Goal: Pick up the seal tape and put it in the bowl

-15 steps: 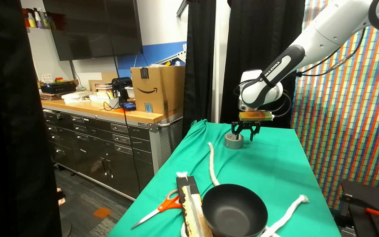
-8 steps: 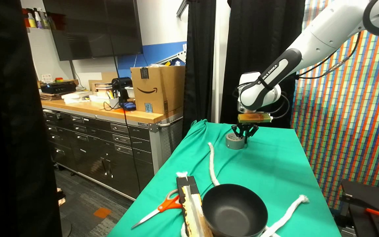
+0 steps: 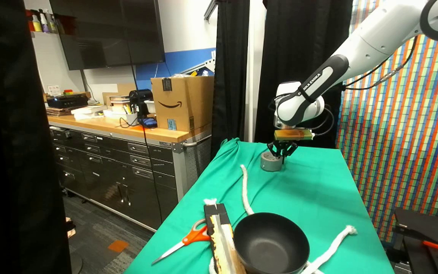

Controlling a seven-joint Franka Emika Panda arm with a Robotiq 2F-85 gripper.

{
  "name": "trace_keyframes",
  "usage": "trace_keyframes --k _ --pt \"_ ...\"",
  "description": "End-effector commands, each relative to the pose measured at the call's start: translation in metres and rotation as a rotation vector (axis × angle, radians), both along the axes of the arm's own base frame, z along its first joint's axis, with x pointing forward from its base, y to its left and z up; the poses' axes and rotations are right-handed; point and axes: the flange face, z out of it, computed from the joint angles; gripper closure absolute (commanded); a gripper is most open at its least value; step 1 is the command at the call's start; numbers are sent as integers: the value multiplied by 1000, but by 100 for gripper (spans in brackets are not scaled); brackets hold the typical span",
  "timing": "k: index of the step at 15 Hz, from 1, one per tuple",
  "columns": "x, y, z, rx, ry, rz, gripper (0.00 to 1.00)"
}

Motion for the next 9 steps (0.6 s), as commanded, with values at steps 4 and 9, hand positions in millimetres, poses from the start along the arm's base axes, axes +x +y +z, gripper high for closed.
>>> trace_keyframes --k 4,9 --pt "-16 17 107 -40 -90 69 89" --pt "-42 78 185 -100 -87 244 89"
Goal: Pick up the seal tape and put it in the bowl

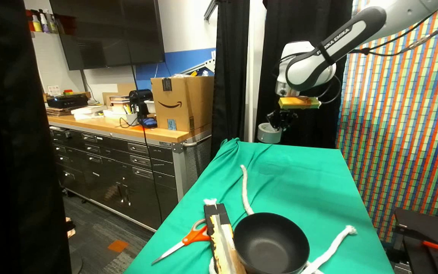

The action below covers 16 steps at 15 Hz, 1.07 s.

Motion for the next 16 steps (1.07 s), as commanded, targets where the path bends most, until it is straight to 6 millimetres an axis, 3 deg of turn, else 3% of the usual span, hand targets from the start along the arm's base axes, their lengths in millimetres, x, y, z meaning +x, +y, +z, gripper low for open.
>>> trace_keyframes --k 1,5,8,12,16 --pt "-35 55 59 -49 8 133 89" --pt "-62 144 97 -82 56 319 89" --pt "-83 218 104 -81 98 424 89" --pt "-110 294 88 -99 144 574 89" --pt "-134 346 54 -109 194 679 89"
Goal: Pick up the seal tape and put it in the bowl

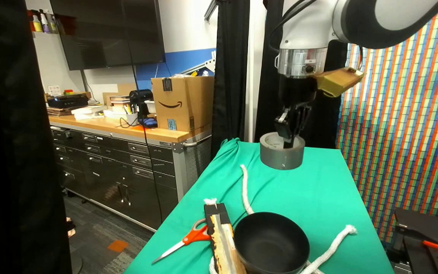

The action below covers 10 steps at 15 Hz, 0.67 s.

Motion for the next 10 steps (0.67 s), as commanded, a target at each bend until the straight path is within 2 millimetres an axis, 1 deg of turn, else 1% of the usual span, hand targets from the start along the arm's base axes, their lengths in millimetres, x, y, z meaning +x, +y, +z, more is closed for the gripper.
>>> trace_keyframes --k 1,3,5,10 --pt "-25 35 -21 -18 26 73 89" --pt "-34 55 -35 -25 54 94 89" --pt "-38 74 -45 -18 69 92 89" --pt "-32 119 -62 13 28 21 89"
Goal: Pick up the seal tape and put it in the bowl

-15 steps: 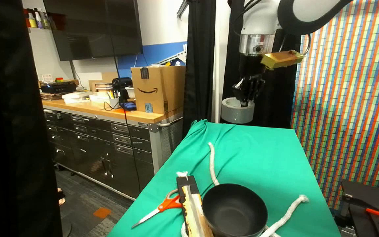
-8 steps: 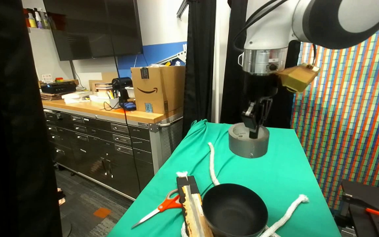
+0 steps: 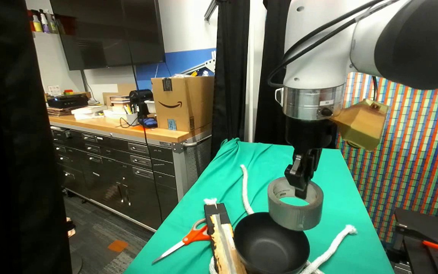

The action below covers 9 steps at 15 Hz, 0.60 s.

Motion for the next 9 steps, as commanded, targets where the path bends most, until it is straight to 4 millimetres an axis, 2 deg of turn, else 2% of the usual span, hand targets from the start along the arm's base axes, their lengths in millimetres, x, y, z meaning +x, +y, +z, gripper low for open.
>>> trace_keyframes --k 1,5,9 --pt "13 31 -5 42 -52 -60 89" --pt "22 50 -22 75 -69 -113 89" --pt "34 48 -36 112 -91 -131 89"
